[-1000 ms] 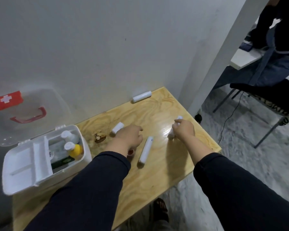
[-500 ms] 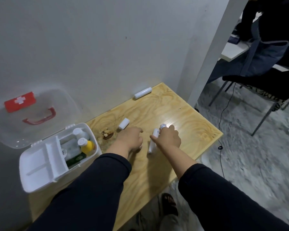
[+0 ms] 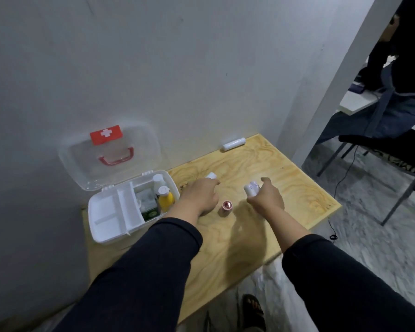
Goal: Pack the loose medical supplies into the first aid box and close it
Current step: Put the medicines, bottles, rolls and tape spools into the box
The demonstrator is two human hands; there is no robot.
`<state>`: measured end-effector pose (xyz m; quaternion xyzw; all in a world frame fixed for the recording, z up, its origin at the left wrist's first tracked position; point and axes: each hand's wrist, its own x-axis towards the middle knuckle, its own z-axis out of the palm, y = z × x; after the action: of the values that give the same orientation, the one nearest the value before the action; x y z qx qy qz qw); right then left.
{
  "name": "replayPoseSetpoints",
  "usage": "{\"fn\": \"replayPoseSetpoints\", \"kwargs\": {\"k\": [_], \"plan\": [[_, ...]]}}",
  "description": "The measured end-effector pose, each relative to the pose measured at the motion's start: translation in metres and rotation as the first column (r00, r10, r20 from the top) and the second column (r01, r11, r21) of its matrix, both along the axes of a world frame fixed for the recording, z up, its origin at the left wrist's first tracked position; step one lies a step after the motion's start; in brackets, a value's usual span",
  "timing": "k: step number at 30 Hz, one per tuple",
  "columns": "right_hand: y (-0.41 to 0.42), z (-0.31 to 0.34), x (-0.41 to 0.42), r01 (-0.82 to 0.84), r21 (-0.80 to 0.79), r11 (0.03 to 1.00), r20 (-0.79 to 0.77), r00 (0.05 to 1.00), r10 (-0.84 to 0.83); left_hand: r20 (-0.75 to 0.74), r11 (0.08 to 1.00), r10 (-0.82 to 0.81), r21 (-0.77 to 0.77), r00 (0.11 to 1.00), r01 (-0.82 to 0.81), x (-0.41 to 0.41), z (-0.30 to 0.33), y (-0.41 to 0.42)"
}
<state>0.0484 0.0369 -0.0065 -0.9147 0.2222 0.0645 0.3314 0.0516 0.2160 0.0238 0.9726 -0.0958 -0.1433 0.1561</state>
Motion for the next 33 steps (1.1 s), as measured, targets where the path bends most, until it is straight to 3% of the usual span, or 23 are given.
{"fn": "replayPoseSetpoints", "kwargs": {"k": [9, 17, 21, 25, 29, 33], "plan": [[0.078, 0.085, 0.006, -0.281, 0.212, 0.936, 0.346, 0.917, 0.198, 0.233, 0.993, 0.119, -0.025, 0.965, -0.117, -0.034, 0.044, 0.069], [0.176, 0.103, -0.016, -0.524, 0.337, 0.782, 0.43, 0.825, 0.368, 0.038, 0.949, 0.291, 0.116, 0.956, -0.294, -0.075, 0.028, 0.139], [0.204, 0.087, -0.027, -0.598, 0.245, 0.763, 0.458, 0.765, 0.453, -0.063, 0.927, 0.36, 0.141, 0.931, -0.349, -0.091, 0.003, 0.161], [0.218, 0.058, -0.034, -0.667, 0.058, 0.742, 0.426, 0.689, 0.586, -0.009, 0.919, 0.393, 0.043, 0.919, -0.392, -0.102, -0.009, 0.165], [0.224, 0.035, -0.037, -0.711, -0.101, 0.696, 0.305, 0.644, 0.702, 0.03, 0.908, 0.419, -0.027, 0.908, -0.418, -0.108, -0.011, 0.164], [0.228, 0.025, -0.034, -0.733, -0.122, 0.669, 0.151, 0.652, 0.743, 0.034, 0.909, 0.417, -0.045, 0.908, -0.415, -0.111, -0.011, 0.164]]}}
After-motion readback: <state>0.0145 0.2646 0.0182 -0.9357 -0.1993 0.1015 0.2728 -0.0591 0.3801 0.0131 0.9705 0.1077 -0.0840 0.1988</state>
